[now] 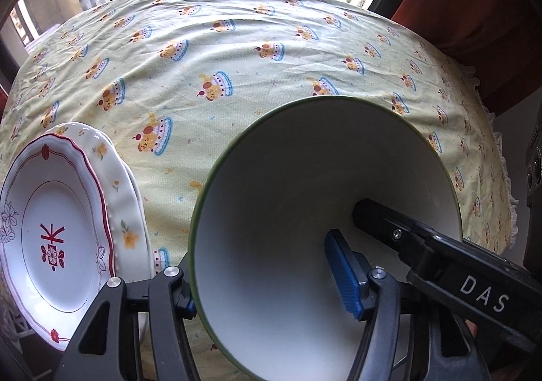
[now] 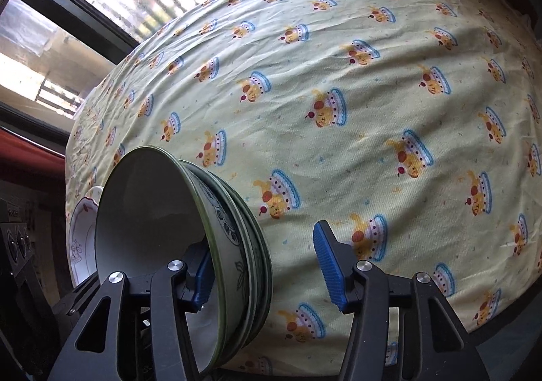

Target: Organize plates and bowls

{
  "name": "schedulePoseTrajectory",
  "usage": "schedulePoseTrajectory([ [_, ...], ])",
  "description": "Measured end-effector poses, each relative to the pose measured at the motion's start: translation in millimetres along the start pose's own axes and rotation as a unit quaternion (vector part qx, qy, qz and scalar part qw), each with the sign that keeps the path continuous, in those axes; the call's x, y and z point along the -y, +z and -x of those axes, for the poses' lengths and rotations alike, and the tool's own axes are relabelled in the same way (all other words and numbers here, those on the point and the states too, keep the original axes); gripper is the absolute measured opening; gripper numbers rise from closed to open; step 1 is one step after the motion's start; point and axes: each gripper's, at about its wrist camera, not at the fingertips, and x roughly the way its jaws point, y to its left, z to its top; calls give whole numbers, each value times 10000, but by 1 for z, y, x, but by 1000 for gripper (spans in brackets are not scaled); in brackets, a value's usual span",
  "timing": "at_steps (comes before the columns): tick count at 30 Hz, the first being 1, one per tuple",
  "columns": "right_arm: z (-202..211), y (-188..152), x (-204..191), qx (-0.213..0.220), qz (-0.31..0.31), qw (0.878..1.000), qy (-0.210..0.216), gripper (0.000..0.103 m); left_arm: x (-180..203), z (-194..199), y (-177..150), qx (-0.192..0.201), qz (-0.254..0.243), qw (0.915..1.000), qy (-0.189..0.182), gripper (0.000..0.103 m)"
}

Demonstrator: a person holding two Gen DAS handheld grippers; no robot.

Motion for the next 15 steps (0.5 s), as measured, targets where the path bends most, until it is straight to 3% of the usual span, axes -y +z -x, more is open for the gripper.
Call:
schedulePoseTrajectory([
  [6,-3,3,3,-172,31,9994,287,50,3,0,0,-38,68,9999,119,64],
  [11,-2,6,-6,-254,307,9985,366,31,11,-1,1,-57,85,9997,229,64],
  [15,-2,7,-8,-329,454,9978,363,31,13,0,-1,-8,173,9995,276,61],
])
